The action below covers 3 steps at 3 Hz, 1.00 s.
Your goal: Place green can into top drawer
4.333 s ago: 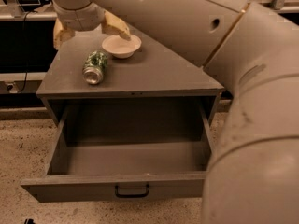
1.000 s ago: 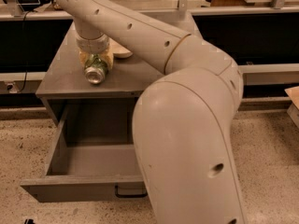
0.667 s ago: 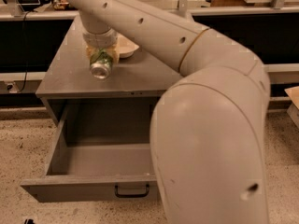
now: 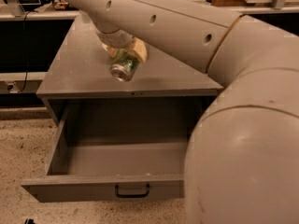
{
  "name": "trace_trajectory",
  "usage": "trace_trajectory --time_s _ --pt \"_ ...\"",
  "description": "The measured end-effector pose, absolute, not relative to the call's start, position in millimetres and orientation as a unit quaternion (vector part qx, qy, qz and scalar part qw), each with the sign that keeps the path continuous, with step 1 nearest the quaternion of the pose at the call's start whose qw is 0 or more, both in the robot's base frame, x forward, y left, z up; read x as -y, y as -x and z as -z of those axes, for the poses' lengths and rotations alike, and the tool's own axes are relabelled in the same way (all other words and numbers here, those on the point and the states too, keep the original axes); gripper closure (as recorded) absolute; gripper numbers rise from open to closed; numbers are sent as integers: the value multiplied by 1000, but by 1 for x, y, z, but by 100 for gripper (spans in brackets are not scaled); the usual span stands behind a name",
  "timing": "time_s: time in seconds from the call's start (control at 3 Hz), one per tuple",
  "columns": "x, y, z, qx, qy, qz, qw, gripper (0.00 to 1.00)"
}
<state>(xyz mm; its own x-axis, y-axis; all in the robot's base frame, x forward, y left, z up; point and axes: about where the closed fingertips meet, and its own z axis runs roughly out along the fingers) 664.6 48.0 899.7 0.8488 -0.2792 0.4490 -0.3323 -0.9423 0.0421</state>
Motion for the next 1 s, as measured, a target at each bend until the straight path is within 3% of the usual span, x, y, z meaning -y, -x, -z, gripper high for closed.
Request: trace_trajectory --time_s 0.33,0.67,1.0 --pt "-6 -627 -895 235 -937 -227 126 100" --pt "27 -571 -882 306 -919 -220 118 100" --pt "83 -512 -840 429 -877 -211 50 100"
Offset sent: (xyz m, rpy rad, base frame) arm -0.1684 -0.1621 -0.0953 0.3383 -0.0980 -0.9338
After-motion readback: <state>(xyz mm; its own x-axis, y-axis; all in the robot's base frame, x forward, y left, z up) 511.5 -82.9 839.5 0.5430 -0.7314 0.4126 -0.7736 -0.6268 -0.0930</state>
